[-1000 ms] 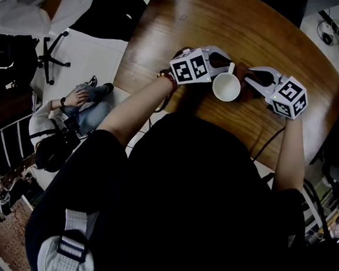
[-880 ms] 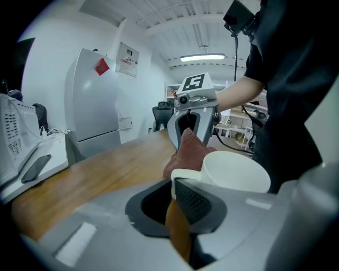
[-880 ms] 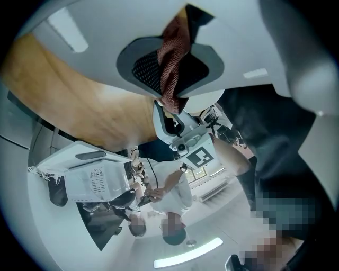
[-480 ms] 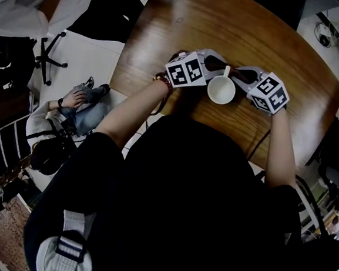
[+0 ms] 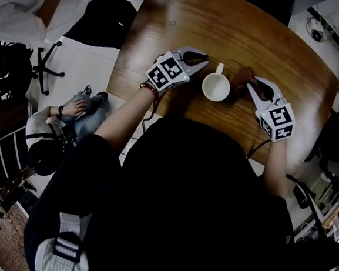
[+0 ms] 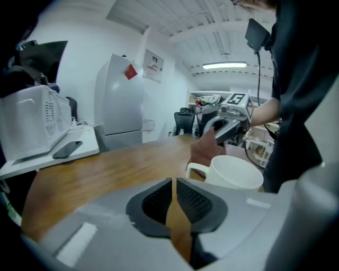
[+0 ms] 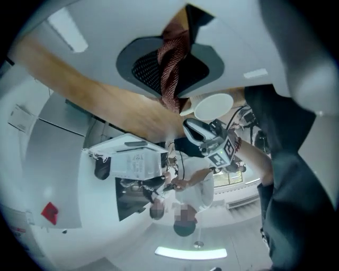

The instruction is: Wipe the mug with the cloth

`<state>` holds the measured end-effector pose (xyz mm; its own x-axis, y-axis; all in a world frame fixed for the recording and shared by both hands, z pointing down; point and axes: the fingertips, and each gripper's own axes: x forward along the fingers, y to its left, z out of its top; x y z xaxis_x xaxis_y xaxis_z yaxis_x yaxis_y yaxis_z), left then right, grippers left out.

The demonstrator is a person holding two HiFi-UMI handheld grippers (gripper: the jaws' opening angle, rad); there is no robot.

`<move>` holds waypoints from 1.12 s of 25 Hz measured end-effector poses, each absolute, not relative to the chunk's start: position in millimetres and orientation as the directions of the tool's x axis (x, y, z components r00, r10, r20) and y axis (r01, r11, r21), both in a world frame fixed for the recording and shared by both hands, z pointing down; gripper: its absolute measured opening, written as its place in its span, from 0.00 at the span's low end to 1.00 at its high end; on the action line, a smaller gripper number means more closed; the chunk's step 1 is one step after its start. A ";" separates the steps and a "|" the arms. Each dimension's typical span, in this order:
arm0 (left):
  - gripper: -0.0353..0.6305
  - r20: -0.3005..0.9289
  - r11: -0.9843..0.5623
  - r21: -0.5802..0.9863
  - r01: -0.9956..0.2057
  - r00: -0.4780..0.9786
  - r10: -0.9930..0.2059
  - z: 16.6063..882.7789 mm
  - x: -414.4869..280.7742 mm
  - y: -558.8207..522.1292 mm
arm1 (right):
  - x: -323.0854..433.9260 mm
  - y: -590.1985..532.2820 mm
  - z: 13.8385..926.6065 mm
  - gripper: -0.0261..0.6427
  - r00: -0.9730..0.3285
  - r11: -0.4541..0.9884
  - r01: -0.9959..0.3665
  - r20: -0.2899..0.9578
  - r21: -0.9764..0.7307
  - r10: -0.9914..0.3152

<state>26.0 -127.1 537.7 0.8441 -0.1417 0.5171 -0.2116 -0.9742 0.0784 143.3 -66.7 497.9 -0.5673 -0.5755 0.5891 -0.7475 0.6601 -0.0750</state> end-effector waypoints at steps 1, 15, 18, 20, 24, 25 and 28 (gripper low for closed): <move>0.10 0.510 -0.965 0.074 -0.252 0.841 -0.180 532.7 17.5 -129.4 | 150.9 -55.2 489.7 0.15 -0.561 0.641 -0.763 0.580 -0.084 -0.591; 0.06 0.347 -0.862 0.182 -0.473 0.851 -0.394 471.1 -26.1 -105.4 | 146.2 3.5 587.3 0.16 -0.343 0.610 -0.790 0.776 0.067 -0.530; 0.06 0.323 -0.853 0.194 -0.484 0.853 -0.411 463.2 -32.3 -100.9 | 147.2 -0.8 584.7 0.17 -0.308 0.570 -0.816 0.762 0.096 -0.570; 0.06 0.319 -0.855 0.192 -0.483 0.854 -0.411 461.3 -34.9 -96.2 | 151.5 -1.1 576.8 0.17 -0.316 0.550 -0.831 0.740 0.087 -0.594; 0.06 0.290 -0.833 0.258 -0.489 0.862 -0.416 462.2 -40.0 -91.7 | 164.0 1.9 547.3 0.20 -0.364 0.473 -0.881 0.660 -0.015 -0.658; 0.06 0.280 -0.824 0.277 -0.494 0.862 -0.423 461.7 -41.3 -92.0 | 164.8 4.9 540.5 0.25 -0.385 0.465 -0.884 0.641 -0.049 -0.664; 0.06 0.261 -0.819 0.291 -0.495 0.864 -0.430 457.8 -39.8 -93.7 | 165.4 14.8 521.9 0.39 -0.450 0.462 -0.876 0.588 -0.142 -0.672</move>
<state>-39.8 -93.7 457.8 0.8643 -0.4301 0.2606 -0.4951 -0.8187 0.2907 165.4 14.8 521.9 -0.4499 -0.6722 0.5880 -0.8756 0.4616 -0.1422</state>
